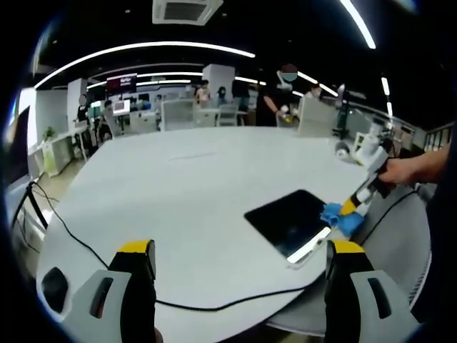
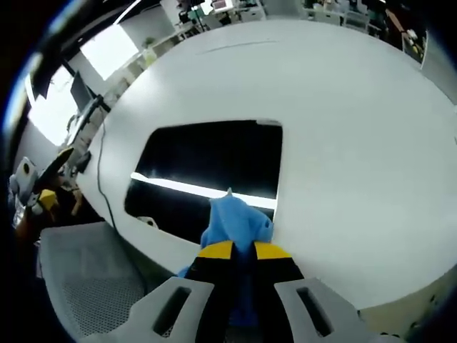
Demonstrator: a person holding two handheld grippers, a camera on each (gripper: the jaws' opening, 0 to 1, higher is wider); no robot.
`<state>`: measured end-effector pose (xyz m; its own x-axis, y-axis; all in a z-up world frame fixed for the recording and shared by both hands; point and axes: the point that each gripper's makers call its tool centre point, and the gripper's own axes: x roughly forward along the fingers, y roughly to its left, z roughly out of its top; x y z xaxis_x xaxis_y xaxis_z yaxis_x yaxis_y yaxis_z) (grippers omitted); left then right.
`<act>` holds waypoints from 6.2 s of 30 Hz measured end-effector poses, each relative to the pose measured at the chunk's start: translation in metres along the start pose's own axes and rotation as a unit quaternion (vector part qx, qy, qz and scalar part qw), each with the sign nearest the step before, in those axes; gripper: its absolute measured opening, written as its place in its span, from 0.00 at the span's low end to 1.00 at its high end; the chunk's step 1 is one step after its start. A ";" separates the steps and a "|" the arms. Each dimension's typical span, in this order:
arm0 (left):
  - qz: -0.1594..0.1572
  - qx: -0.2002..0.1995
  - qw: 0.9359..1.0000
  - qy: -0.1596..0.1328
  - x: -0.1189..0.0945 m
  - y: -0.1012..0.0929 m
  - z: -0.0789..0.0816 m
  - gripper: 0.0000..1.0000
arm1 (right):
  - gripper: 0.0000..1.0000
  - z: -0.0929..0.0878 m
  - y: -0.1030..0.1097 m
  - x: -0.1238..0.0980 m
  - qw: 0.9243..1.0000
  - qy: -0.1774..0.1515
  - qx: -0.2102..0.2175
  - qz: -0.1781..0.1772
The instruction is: Wipe the mirror surface with the cleaning cloth until all visible marks leave the cleaned area.
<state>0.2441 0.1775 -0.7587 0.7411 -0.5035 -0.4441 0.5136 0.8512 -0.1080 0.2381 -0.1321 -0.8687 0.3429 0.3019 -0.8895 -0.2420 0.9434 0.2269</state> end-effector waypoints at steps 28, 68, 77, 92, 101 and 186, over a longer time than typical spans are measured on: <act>-0.003 0.003 1.000 0.003 0.002 0.000 0.001 1.00 | 0.04 0.000 -0.003 0.000 1.000 0.011 -0.002 -0.002; 0.003 -0.008 1.000 0.002 0.002 0.004 -0.002 1.00 | 0.03 0.050 -0.012 0.020 1.000 0.003 -0.011 -0.025; 0.005 -0.009 1.000 0.004 0.003 0.006 -0.003 1.00 | 0.03 0.067 -0.017 0.027 1.000 0.008 -0.011 -0.027; 0.008 -0.010 1.000 0.012 0.002 0.010 -0.005 1.00 | 0.03 0.091 -0.025 0.035 0.999 0.015 -0.010 -0.031; 0.007 -0.009 1.000 0.011 0.004 0.013 -0.002 1.00 | 0.03 0.109 -0.032 0.041 0.999 0.016 -0.014 -0.037; -0.003 0.011 1.000 0.026 0.031 -0.002 0.012 1.00 | 0.07 0.095 -0.127 -0.013 0.997 -0.014 -0.041 -0.064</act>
<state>0.2710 0.1587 -0.7616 0.7148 -0.5001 -0.4888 0.5285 0.8441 -0.0909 0.3510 -0.2423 -0.8482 0.4003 0.1851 -0.8975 -0.2677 0.9603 0.0786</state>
